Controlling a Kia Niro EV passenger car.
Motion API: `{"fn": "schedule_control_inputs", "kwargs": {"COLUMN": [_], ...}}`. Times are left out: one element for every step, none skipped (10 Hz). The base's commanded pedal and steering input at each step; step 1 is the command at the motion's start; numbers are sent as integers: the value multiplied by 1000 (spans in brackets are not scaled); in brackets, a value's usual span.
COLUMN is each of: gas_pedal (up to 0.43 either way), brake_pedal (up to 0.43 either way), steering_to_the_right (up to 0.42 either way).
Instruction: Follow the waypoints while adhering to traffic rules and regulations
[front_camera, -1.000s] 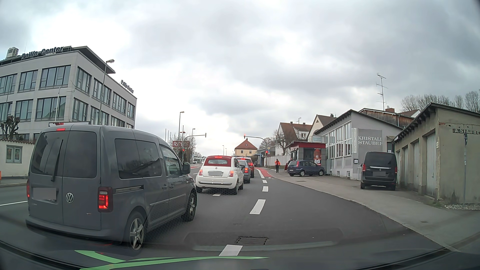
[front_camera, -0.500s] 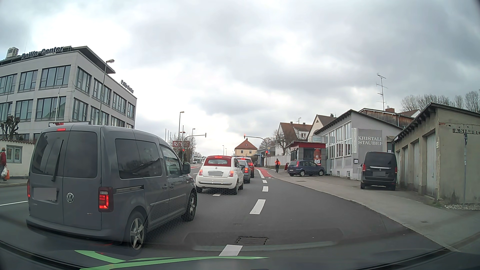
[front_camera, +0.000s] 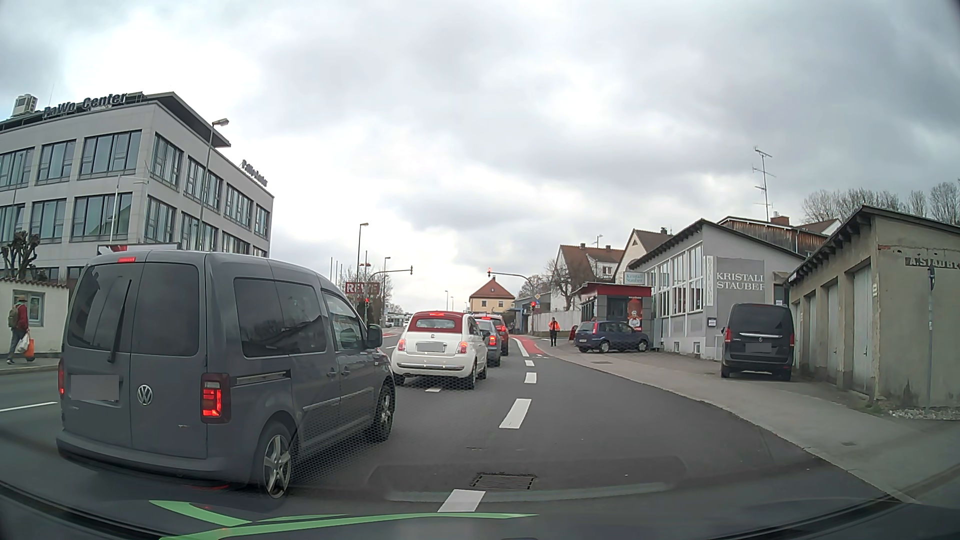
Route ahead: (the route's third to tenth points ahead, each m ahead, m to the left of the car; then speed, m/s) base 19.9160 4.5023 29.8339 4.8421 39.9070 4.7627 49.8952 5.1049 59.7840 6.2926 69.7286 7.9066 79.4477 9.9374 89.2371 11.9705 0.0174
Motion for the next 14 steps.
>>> {"fn": "schedule_control_inputs", "kwargs": {"gas_pedal": [0,0,0,0,0,0,0,0,0,0,0,0,0,0], "brake_pedal": [232,244,305,360,384,390,396,396,396,396,390,384,366,360], "steering_to_the_right": [-219,-219,-219,-219,-219,-219,-219,-219,-219,-219,-219,-219,-219,-219]}}
